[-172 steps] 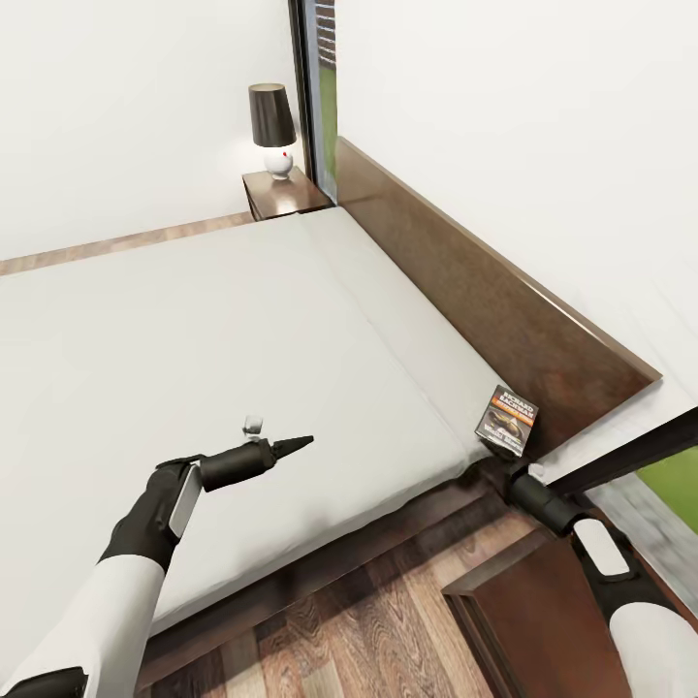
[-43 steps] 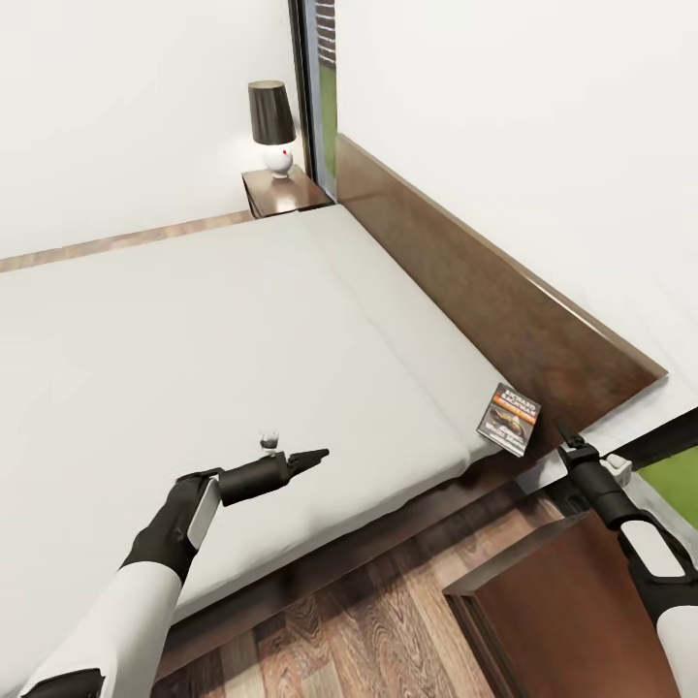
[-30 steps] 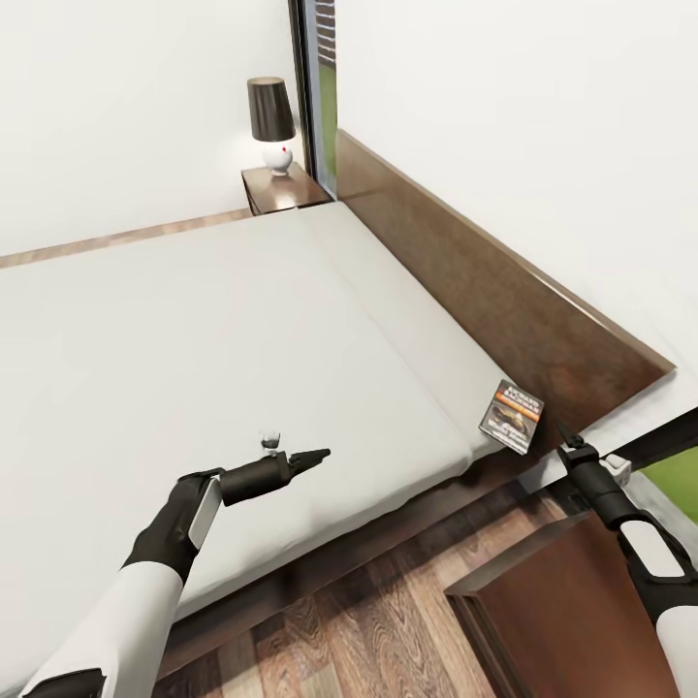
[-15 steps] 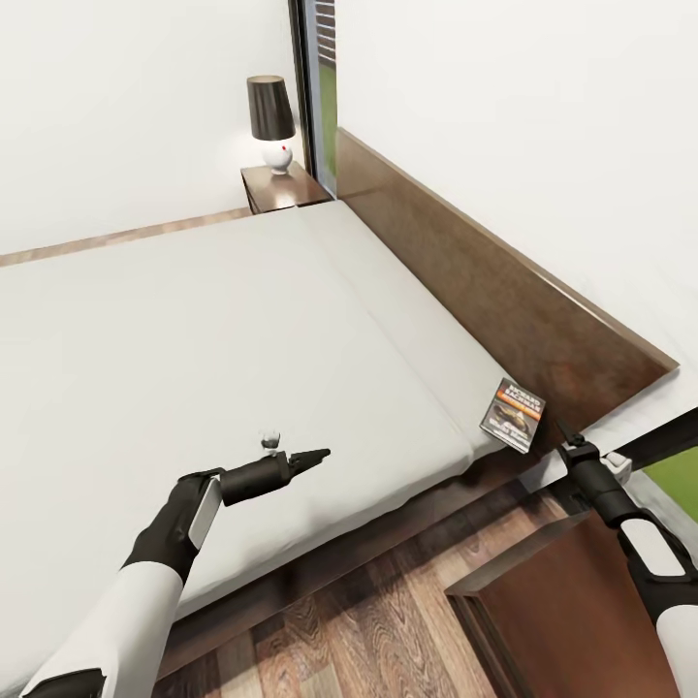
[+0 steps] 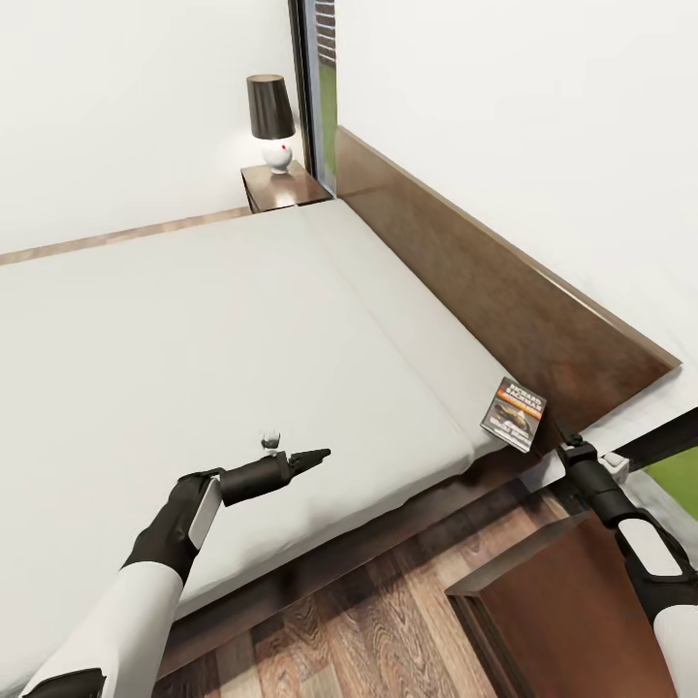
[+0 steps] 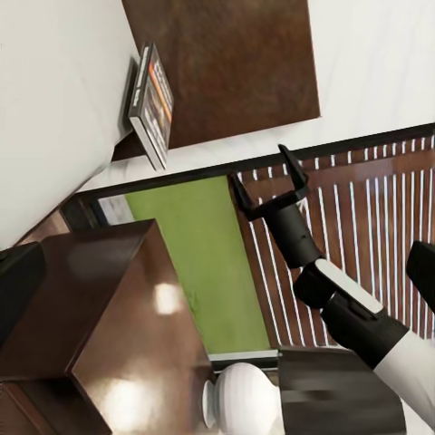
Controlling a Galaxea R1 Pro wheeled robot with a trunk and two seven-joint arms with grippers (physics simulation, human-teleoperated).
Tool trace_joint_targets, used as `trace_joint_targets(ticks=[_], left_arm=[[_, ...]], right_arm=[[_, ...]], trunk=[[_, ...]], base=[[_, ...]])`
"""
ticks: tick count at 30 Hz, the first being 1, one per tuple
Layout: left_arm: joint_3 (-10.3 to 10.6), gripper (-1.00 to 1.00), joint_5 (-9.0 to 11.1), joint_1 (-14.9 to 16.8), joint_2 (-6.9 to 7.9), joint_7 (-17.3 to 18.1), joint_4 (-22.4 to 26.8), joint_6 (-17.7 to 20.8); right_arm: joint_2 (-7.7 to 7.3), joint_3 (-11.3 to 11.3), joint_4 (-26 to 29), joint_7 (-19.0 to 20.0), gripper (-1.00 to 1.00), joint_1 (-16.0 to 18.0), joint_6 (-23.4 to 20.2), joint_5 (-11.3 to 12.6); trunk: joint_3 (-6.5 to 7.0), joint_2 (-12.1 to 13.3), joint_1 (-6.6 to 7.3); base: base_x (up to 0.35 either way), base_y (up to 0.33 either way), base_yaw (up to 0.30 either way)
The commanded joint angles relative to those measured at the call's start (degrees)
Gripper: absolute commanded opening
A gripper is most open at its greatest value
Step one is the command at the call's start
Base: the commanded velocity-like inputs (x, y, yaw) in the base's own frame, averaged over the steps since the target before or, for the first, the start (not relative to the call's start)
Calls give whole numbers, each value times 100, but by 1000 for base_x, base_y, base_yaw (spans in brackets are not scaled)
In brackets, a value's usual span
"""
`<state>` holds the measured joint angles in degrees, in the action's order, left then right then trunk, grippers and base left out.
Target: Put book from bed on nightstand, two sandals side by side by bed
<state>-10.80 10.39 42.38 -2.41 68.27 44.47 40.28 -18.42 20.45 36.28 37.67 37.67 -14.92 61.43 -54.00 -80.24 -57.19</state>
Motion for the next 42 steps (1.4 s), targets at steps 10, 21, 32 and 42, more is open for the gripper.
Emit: trace_joint_targets(ticks=[10,21,32,42], left_arm=[[-18,100,-3,2,-5,19,1,50],[-15,100,-26,1,-8,7,2,44],[-1,100,-26,15,-237,-1108,1067,85],[-16,100,-19,16,-261,-1244,1262,370]], right_arm=[[121,8,-1,-25,100,5,-55,48],[112,21,1,-36,100,4,-63,54],[120,16,-9,-45,100,4,-54,54],[129,0,-16,-57,100,7,-51,54]], trunk=[[-183,-404,-220],[-237,-525,-286],[-237,-525,-286],[-273,-605,-330]], base=[[0,0,0],[0,0,0],[0,0,0],[0,0,0]])
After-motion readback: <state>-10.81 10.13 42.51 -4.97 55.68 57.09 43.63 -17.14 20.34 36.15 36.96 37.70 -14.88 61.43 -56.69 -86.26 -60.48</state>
